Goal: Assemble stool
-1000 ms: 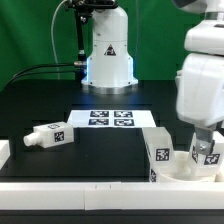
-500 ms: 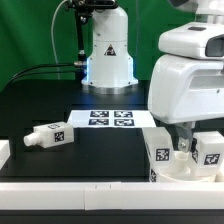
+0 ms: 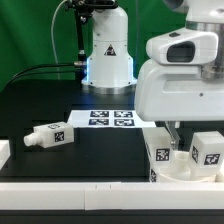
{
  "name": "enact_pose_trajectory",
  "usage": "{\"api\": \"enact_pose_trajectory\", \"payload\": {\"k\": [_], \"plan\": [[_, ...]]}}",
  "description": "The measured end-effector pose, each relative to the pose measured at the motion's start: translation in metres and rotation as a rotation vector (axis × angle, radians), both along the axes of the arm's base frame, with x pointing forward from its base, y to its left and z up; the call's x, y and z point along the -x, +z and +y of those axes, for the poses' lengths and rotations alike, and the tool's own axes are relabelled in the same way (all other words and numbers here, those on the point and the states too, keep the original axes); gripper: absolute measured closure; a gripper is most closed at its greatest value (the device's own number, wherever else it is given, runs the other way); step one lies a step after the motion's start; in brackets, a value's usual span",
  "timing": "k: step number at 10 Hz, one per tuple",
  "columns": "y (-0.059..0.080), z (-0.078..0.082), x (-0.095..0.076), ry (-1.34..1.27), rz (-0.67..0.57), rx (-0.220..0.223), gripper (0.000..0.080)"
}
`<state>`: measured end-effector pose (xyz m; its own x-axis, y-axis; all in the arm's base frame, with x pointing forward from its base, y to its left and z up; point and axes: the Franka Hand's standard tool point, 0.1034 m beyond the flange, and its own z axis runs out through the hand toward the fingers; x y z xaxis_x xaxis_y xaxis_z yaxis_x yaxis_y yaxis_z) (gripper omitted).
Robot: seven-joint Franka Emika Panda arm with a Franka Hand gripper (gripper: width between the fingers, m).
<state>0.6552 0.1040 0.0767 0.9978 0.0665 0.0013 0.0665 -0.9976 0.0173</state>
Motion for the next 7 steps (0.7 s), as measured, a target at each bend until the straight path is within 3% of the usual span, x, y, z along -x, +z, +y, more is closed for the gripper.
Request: {"api": "enact_pose_trajectory", "payload": {"k": [2,3,4,5,7], "plan": [[0.0,0.0005,0.0,-0.014,0.0,0.0,0.0151],[-0.0001,0.0005,0.0,-0.03,-0.001,0.0,0.0296],[-0.0001,0.0004,0.0,-0.04,-0.001,0.0,0.0296],[-0.0002,0.0009,0.0001,-0.111,-0.002,-0.002,0.0437],[-0.0008,0.0014,-0.0005,-0.289,-0.011,-0.008,0.0466]]}}
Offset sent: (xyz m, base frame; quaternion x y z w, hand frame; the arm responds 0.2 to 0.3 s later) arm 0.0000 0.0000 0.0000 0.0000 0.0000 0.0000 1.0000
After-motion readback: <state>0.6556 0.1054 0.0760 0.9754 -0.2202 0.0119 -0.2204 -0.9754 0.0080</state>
